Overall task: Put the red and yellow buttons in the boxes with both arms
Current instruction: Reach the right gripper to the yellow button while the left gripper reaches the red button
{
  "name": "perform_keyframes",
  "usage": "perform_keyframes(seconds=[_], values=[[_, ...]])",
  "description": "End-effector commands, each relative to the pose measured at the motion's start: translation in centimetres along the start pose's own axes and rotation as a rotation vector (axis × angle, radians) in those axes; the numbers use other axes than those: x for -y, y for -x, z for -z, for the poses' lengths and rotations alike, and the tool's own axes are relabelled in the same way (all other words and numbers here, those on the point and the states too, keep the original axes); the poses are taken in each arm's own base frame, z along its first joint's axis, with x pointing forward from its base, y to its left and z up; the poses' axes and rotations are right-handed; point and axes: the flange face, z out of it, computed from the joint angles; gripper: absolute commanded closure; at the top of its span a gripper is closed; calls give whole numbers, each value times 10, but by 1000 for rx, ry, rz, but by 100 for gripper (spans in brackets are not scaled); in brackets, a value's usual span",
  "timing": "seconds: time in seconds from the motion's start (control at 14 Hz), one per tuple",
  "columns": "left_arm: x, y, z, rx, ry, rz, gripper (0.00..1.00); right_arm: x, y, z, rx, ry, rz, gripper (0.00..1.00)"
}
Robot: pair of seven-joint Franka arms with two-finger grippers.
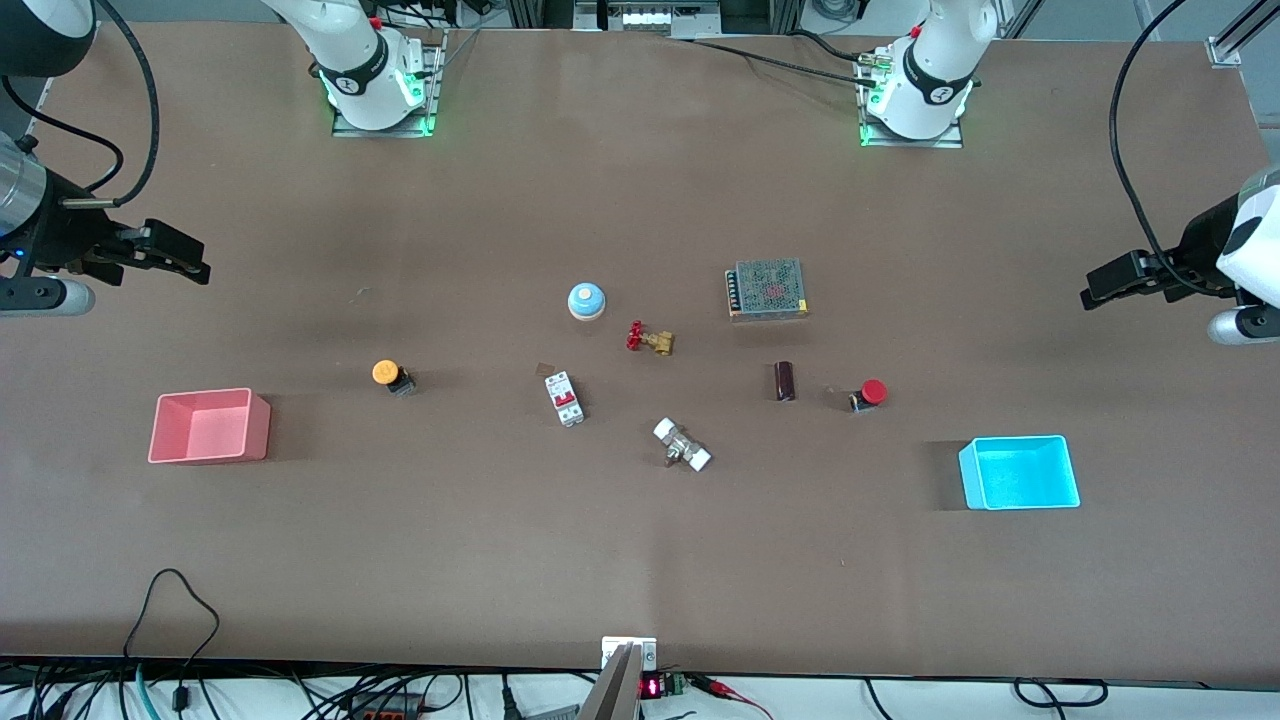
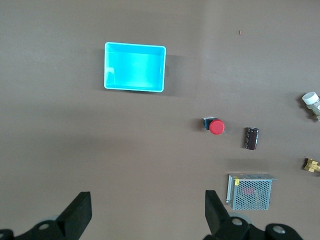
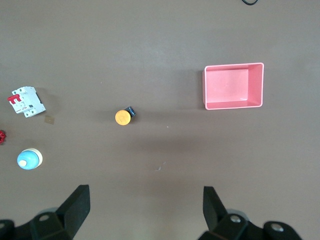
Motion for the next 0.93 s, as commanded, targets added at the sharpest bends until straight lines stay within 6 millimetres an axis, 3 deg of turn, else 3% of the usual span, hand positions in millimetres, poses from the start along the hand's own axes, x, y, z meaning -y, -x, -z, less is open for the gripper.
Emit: perform_keyframes(seconds=[0.0, 0.21, 0.36, 0.57, 0.86], values=[[2, 8, 7, -1, -18, 6, 0, -2, 1, 2, -4, -22, -1, 0], [1, 5, 6, -1, -15, 15, 0, -2, 1, 2, -2, -21, -1, 0], [-12, -3, -14, 36, -14, -11, 0, 0, 0, -2, 10, -21, 3, 0], [-49, -17, -62, 110, -18, -72, 0, 3, -8, -19, 41, -21, 7, 0], [-83, -40, -144, 231, -23, -125, 0, 10, -22, -50, 79, -20, 15, 0]])
